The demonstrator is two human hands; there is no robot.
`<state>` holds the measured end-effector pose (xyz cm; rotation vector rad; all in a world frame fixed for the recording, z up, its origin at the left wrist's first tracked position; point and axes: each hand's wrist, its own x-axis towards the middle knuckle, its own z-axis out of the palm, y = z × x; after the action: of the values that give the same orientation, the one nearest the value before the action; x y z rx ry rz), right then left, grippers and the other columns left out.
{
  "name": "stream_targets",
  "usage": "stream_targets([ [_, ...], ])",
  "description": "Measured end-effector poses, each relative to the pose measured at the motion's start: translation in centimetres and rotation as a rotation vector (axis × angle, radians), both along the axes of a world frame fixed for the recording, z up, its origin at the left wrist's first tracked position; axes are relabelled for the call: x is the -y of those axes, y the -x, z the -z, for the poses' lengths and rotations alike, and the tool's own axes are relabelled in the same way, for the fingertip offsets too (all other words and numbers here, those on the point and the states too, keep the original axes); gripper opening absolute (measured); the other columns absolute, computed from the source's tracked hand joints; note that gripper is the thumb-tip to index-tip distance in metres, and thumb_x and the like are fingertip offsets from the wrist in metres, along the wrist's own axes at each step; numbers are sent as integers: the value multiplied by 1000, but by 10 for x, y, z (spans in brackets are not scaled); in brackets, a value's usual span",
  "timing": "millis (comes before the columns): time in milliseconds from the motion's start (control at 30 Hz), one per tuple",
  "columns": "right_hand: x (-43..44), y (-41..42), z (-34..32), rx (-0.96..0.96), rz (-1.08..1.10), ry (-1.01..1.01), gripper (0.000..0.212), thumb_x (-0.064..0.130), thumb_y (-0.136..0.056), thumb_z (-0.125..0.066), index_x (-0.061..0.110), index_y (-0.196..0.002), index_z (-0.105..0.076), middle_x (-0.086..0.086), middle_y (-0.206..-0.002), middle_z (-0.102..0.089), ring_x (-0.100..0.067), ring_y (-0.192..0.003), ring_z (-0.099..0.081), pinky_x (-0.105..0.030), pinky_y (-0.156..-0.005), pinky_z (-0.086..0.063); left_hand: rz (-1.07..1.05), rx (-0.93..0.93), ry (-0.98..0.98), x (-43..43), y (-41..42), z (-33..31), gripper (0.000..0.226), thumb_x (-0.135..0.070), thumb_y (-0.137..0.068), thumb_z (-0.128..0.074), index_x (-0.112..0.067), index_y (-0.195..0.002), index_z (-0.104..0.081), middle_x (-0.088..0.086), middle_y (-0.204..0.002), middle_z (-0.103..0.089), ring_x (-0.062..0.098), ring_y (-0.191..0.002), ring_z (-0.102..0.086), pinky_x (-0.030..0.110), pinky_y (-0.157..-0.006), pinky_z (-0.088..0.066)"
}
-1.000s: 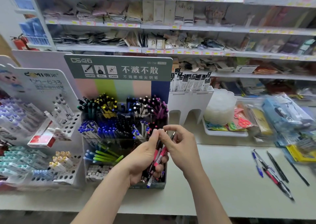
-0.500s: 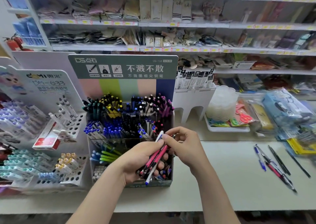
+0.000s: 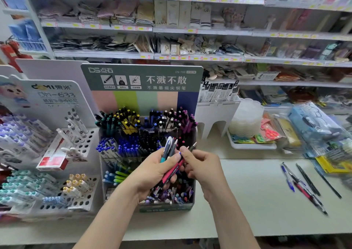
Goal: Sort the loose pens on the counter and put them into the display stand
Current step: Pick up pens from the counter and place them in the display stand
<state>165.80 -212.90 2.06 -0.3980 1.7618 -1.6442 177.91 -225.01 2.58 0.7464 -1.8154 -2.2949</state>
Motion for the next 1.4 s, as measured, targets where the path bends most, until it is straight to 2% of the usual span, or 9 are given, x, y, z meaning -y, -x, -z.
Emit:
stream_targets([
  [133, 6, 0, -3, -76, 63, -34, 40, 38, -103, -68, 4, -85, -77, -9, -71, -73, -20, -66, -66, -32, -63, -54, -4, 10, -14, 1, -2, 0, 32, -42, -107, -60, -19, -129, -66, 16, -113, -75, 19, -74, -62, 26, -49, -43],
  [233, 12, -2, -4, -123, 174, -8, 42, 39, -107, -61, 4, -86, -73, -12, -80, -78, -31, -76, -76, -46, -75, -64, -41, 45, -34, 1, 0, -1, 29, -38, -109, -57, -18, -129, -66, 7, -106, -77, 19, -73, -62, 27, -50, -42],
  [467, 17, 11, 3, -311, 93, -214, 60, 69, -91, -45, 13, -86, -65, -10, -80, -75, -33, -76, -75, -60, -74, -62, -35, 73, 26, 6, -5, 2, 23, -32, -106, -66, -16, -122, -69, 4, -96, -67, 16, -66, -62, 27, -48, -45],
  [700, 19, 11, -16, -248, 314, -5, 30, 33, -116, -29, 12, -108, -50, -6, -71, -67, -29, -66, -77, -51, -68, -63, -136, 34, 29, 7, -2, -3, 19, -20, -110, -57, -9, -123, -65, 2, -92, -79, 14, -60, -56, 27, -48, -43],
  [833, 12, 18, -27, -517, 14, -192, 26, 40, -115, -31, 21, -110, -48, -6, -76, -60, -25, -55, -66, -49, -55, -56, -240, 5, -62, 12, 0, -4, 13, -14, -108, -47, -8, -115, -57, 4, -80, -60, 15, -57, -45, 29, -47, -35],
  [933, 10, 26, -32, -643, -182, -470, 21, 42, -112, -39, 23, -121, -37, -1, -87, -66, -22, -78, -65, -40, -68, -49, -264, -2, -93, 14, 1, -4, 14, -16, -109, -47, -9, -115, -58, 5, -80, -58, 15, -57, -42, 29, -47, -33],
  [1167, 22, 51, -47, -796, -616, -911, 21, 19, -106, -40, 9, -124, -35, -15, -112, -61, -35, -98, -63, -50, -86, -56, -280, -6, -132, 11, 4, -4, 22, -21, -110, -48, -10, -121, -63, 4, -81, -59, 15, -56, -40, 27, -45, -31],
  [1300, 36, 64, -39, -952, -594, -1001, 31, 6, -101, -50, 16, -129, -59, -14, -116, -64, -33, -83, -68, -43, -70, -63, -297, -18, -144, 10, 4, -3, 26, -21, -110, -47, -9, -126, -64, 4, -81, -60, 15, -56, -40, 28, -46, -31],
  [1400, 46, 68, -34, -1005, -503, -960, 22, 16, -92, -73, 12, -114, -72, -10, -100, -68, -33, -86, -69, -44, -79, -64, -301, -24, -150, 9, 3, -2, 24, -21, -110, -48, -10, -123, -64, 4, -82, -60, 15, -56, -40, 28, -46, -31],
])
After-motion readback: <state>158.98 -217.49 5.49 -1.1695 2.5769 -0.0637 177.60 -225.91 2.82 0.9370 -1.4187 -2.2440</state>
